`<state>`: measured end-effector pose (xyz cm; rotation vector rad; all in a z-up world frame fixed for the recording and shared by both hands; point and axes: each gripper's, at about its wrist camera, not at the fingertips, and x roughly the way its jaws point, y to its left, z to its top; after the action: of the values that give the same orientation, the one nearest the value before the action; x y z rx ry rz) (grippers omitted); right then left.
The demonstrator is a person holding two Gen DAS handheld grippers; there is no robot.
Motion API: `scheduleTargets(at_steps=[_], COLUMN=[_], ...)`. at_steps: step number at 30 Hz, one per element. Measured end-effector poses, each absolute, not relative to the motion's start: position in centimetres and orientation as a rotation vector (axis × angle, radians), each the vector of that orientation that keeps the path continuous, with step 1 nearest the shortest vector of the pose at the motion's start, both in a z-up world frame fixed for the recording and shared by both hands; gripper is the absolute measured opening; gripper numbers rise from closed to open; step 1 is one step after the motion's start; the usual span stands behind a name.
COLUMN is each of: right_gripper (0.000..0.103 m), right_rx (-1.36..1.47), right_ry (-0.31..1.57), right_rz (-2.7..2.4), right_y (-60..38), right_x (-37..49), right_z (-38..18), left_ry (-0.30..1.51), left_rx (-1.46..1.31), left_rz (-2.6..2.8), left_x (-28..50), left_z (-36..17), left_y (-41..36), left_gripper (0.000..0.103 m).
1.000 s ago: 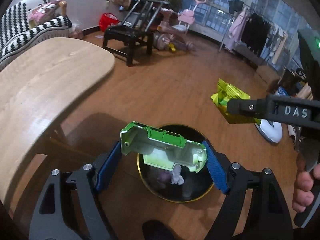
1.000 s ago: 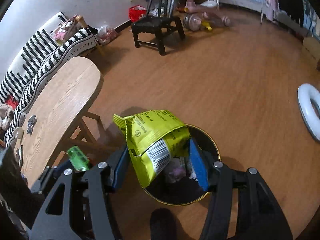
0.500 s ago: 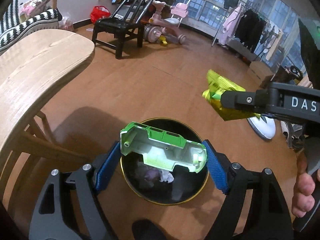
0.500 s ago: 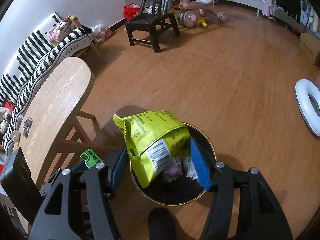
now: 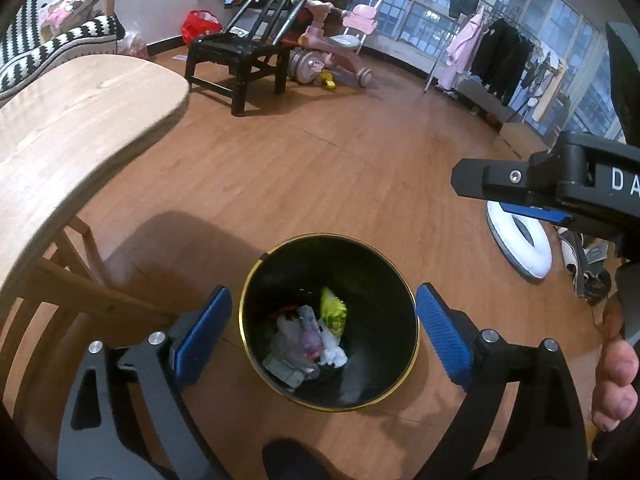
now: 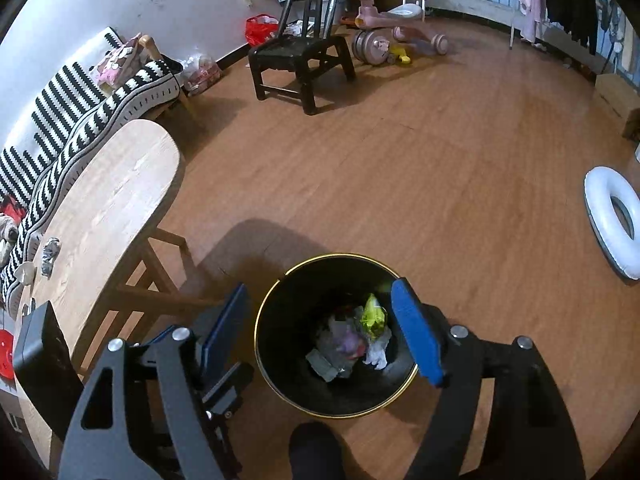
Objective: Collect trash
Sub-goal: 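Open both tools to drop the green piece and snack bag, then move both tools back over the table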
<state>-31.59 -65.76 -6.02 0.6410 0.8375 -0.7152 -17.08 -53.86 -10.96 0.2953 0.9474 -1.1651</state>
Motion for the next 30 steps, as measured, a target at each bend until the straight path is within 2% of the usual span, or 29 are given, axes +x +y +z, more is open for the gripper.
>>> scheduleTargets(at_steps=[6, 10, 20, 30], right_gripper=[0.073, 0.079, 0.082, 0.085], right_rx=[0.577, 0.534, 0.404, 0.217], right_ry=[0.8, 0.765, 0.731, 0.732], right_rz=[-0.653, -0.576, -0.293, 0.025], right_y=[-62.7, -59.6, -46.0, -29.4], right_x=[-28.3, -25.1, -13.1, -3.9], right_z=[-3.6, -1.5, 2.4, 3.1], left_ry=[0.895, 0.837, 0.725, 0.717], left_rx=[0.266, 0.233, 0.16, 0.085], left_rz=[-1.099, -1.026, -0.692, -0.388], left_x=[-14.7, -11.6, -2.5, 3.0], left_z=[-8.2, -5.4, 0.1, 1.1], left_y=[-49.4, -44.2, -24.4, -5.5], left_gripper=[0.092, 0.093, 0.096, 0.096])
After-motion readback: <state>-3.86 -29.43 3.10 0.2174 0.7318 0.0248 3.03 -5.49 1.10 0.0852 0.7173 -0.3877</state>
